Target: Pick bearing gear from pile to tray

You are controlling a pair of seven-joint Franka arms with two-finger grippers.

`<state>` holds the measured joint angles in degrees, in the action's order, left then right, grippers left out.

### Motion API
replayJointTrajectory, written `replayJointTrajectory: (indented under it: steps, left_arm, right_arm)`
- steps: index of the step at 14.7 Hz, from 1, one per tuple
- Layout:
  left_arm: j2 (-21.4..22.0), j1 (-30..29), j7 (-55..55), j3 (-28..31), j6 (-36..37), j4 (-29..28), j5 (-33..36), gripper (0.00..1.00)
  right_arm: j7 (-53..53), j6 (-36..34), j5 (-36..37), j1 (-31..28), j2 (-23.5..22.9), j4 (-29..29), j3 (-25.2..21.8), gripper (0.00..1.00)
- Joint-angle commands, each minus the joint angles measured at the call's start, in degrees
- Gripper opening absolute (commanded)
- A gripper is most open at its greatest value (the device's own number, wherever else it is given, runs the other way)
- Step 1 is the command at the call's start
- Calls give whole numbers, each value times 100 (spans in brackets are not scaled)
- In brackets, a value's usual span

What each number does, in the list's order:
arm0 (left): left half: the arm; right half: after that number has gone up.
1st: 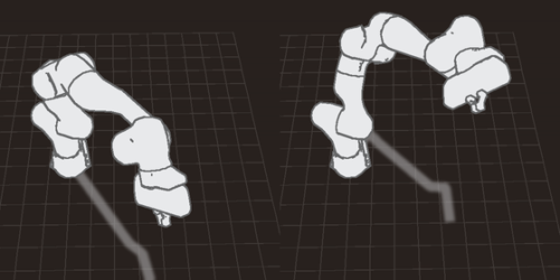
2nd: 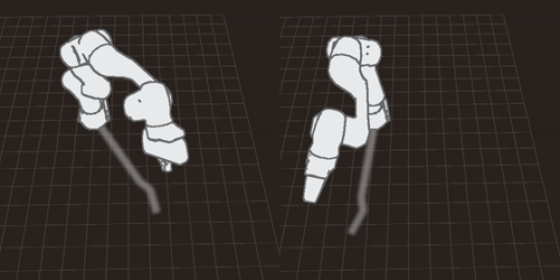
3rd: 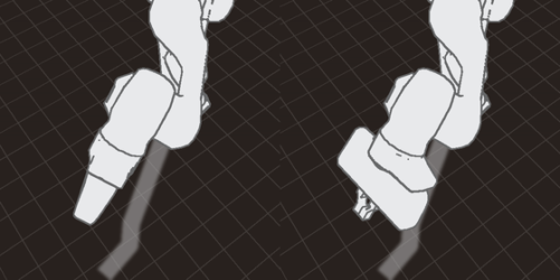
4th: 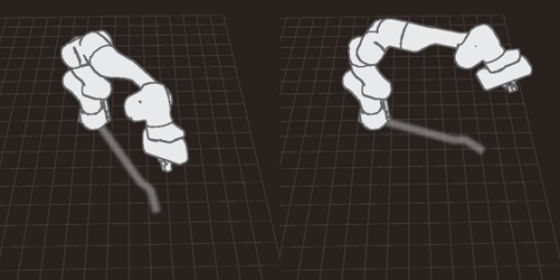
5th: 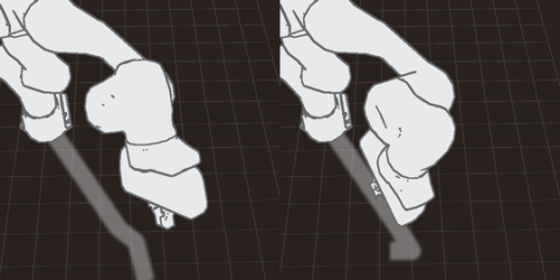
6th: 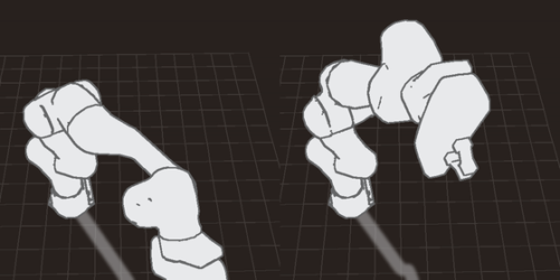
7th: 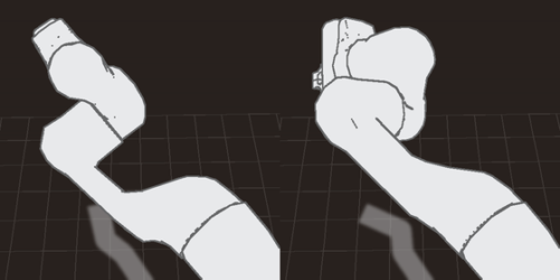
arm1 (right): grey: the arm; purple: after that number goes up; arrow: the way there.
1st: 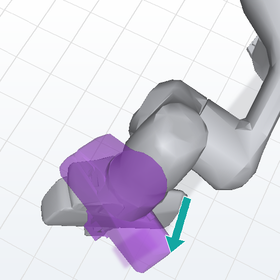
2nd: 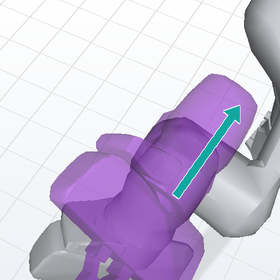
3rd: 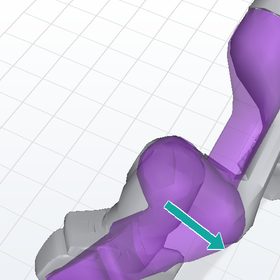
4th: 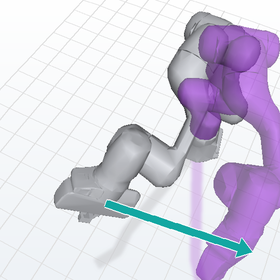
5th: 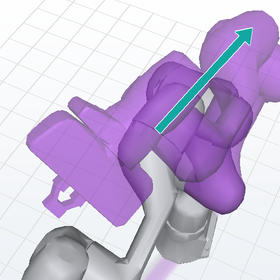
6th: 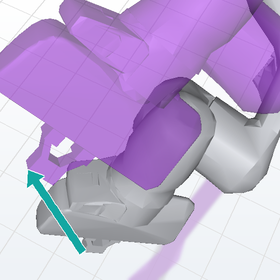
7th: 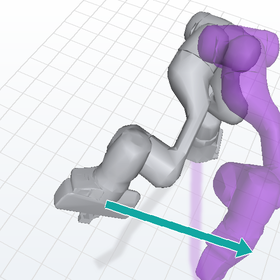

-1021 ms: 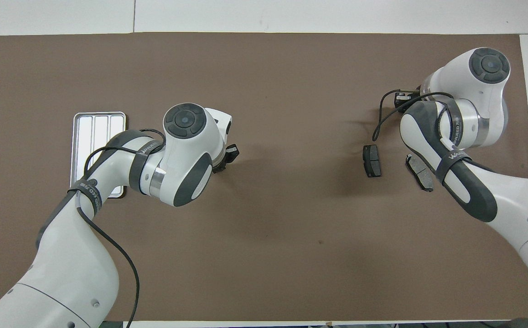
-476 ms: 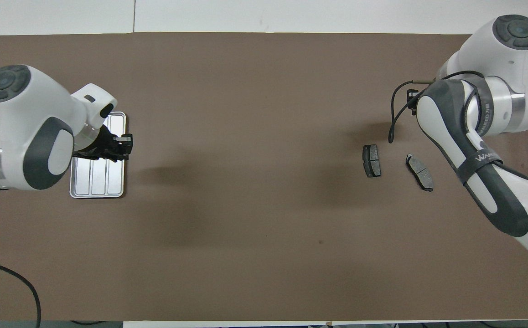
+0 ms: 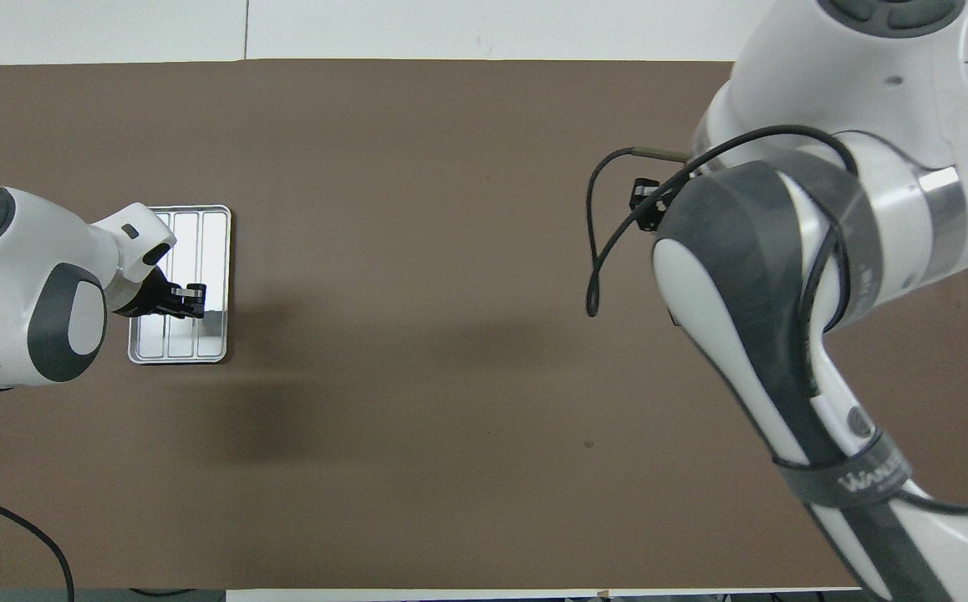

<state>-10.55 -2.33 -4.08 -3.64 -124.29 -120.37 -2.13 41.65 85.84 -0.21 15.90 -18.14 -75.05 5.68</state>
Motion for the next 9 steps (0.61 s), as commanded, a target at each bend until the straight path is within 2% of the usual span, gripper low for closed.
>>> replayJointTrajectory:
  steps: [1,5,9]
  left_arm:
    - [290,-363,-645,-23,-183,-346,37,0]
    - [290,-400,-656,-31,-270,-443,28,0]
    - [238,-339,-507,-31,-437,-487,28,0]
  right_arm:
    - [1577,405,-374,525,-93,70,-6,0]
    - [2881,1292,-401,1282,-426,-132,29,0]
    - [3217,2304,-348,1556,-761,-720,29,0]
